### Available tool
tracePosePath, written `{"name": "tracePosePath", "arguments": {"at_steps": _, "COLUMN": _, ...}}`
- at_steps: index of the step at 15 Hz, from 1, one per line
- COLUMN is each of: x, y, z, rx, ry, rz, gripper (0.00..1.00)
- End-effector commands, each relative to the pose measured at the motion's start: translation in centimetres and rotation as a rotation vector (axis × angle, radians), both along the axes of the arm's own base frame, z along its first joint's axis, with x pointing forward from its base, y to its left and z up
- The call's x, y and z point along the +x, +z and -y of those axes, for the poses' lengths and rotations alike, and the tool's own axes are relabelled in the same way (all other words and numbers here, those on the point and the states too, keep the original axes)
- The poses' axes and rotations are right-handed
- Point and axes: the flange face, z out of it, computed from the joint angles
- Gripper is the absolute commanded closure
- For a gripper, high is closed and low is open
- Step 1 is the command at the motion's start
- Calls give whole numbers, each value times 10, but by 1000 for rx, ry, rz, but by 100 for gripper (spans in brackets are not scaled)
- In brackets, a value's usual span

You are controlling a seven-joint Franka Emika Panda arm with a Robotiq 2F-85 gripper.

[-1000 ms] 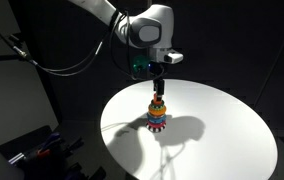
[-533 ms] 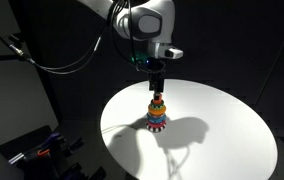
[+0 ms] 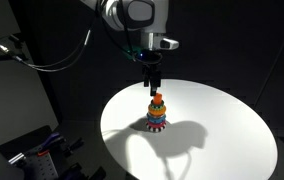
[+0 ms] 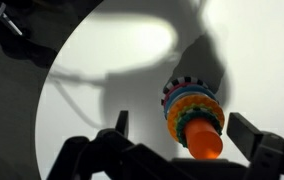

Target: Pick up the dark green ring and put it on the ring holder

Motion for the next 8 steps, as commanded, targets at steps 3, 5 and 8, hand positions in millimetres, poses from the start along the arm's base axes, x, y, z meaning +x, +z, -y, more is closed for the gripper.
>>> {"name": "tracePosePath", "arguments": {"at_steps": 3, "x": -30, "y": 26, "z": -2, "rx": 7, "ry": 60, "rz": 40, "gripper": 0}}
{"name": "tracePosePath", "arguments": {"at_steps": 5, "x": -20, "y": 20, "z": -2, "rx": 12, "ry": 34, "rz": 25, "gripper": 0}}
{"name": "tracePosePath", "arguments": {"at_steps": 8, "x": -22, "y": 20, "z": -3, "rx": 14, "ry": 36, "rz": 25, "gripper": 0}}
